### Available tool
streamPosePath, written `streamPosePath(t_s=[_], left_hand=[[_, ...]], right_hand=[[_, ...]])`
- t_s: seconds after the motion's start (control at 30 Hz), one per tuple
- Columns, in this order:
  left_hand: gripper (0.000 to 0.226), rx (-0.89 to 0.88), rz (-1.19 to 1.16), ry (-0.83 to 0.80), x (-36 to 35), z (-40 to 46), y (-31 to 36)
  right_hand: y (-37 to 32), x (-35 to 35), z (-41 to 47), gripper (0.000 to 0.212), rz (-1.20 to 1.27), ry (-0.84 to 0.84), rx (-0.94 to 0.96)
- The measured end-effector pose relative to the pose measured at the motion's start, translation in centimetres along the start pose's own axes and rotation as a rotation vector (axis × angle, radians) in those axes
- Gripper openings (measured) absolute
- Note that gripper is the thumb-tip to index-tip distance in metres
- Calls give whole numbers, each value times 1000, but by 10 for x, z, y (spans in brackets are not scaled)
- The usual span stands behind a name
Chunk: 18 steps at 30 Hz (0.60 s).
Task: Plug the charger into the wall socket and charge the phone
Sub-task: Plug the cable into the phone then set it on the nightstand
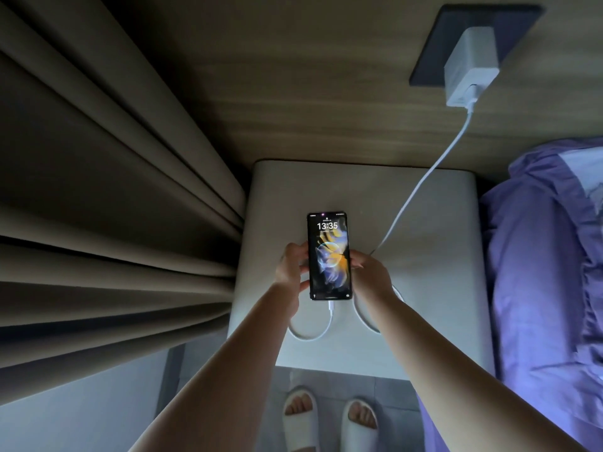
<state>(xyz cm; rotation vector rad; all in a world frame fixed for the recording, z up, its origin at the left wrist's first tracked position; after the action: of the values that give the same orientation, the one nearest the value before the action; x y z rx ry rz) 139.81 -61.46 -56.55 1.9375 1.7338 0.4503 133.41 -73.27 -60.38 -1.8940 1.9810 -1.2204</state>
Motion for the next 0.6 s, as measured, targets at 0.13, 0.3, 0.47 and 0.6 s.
streamPosePath(t_s=[0.13,0.3,0.47,0.6], left_hand=[[34,29,21,19,-2,5,-6],[32,51,43,27,-4,8,-5],[33,32,51,6,-9,4,-5],[25,10,187,61,-4,-1,-6]], right_hand=[[4,1,5,47,-179,55,29],[16,-1,14,31,-355,102,25],[21,-3,14,23,-397,136,63],[10,7,-11,26,-439,151,189]])
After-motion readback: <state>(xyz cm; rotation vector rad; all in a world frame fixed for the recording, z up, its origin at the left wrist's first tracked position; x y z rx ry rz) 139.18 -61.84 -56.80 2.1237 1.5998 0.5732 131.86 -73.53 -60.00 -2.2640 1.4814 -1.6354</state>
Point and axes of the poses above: each hand's wrist, its own z-axis towards the middle knuckle, its own x-axis out of the back of the hand, y = z × x, the point moved 3 cm from there along z, towards the middle knuckle, and after that the axes turned 4 degrees about -z, right-handed, at the moved point
